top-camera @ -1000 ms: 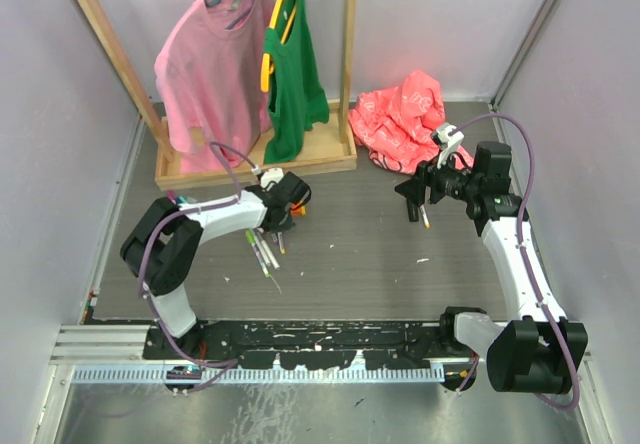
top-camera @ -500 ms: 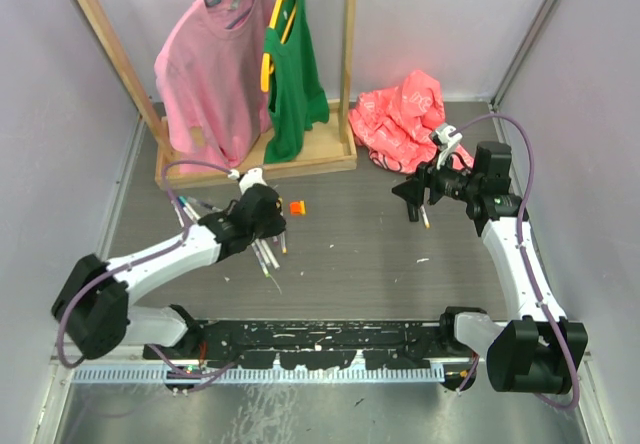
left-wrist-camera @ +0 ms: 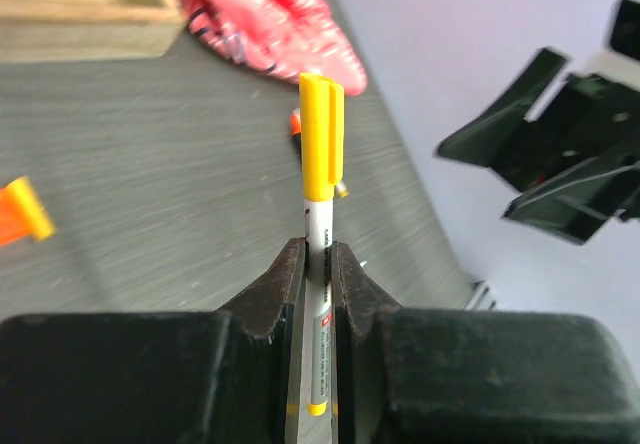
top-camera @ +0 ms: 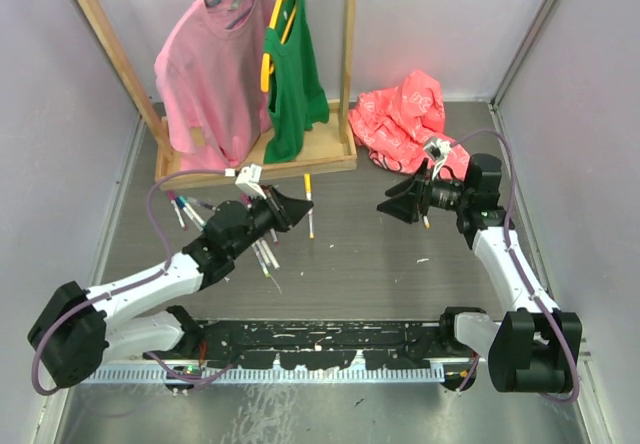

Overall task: Open the pen caps
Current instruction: Pick up the pen from the center of the board.

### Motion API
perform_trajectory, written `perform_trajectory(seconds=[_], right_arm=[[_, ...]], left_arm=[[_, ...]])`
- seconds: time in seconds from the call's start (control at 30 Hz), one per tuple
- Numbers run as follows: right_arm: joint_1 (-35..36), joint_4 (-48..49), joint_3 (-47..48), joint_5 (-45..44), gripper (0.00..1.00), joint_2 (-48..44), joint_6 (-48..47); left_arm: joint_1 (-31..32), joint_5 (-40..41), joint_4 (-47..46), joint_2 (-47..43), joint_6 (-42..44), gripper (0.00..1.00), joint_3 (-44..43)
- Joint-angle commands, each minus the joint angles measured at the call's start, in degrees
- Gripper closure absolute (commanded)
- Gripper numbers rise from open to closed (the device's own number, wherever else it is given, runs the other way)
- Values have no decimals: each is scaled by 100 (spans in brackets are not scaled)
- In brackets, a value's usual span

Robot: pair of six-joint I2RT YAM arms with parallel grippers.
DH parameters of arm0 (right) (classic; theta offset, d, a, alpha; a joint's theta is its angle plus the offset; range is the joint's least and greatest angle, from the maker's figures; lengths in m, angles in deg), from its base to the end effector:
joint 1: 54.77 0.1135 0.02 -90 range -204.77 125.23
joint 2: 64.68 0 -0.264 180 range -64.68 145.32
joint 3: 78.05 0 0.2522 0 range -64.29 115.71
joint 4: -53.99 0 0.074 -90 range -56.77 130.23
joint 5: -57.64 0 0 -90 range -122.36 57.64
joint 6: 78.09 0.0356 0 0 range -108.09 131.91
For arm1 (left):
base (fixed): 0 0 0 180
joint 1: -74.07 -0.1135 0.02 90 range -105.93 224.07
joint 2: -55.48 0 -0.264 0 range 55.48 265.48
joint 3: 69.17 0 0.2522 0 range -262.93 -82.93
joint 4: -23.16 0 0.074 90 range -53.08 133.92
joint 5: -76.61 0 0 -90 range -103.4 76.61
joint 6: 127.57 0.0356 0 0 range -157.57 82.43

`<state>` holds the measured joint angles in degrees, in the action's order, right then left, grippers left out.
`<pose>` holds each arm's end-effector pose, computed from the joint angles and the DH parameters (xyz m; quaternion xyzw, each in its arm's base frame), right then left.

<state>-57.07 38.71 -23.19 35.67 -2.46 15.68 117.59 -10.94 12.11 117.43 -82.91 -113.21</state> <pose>0.2288 0.0239 0.2812 -0.2733 0.7052 0.4714 0.4537 0.1784 -0.1673 0.2558 -0.0261 0.7477 -0.4530 0.4849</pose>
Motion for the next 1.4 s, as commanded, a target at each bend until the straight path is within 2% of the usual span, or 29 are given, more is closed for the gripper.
perform_trajectory(seconds=[0.0,0.37,0.53,0.9,1.17,1.27,1.37], right_arm=[[272,1407,-151,567,27,-28,910],[918,2834,-485,638,23,91,2204],[1099,2834,-518,514,23,119,2203],[1306,2343,-537,2,26,131,1720],[1390,2332,-515,-35,45,142,1658],[1412,2332,-506,-6,56,166,1638],[1416,2332,-475,70,72,185,1616]], left_arm=[[249,1,-1754,238,243,100,-138],[902,676,-3592,1490,790,100,-543],[1166,846,-4178,1894,1073,100,-663],[1490,954,-4645,2368,1234,100,-939],[1575,963,-4753,2523,1247,100,-1028],[1589,967,-4830,2581,1247,99,-1032],[1594,991,-4896,2619,1236,97,-1024]])
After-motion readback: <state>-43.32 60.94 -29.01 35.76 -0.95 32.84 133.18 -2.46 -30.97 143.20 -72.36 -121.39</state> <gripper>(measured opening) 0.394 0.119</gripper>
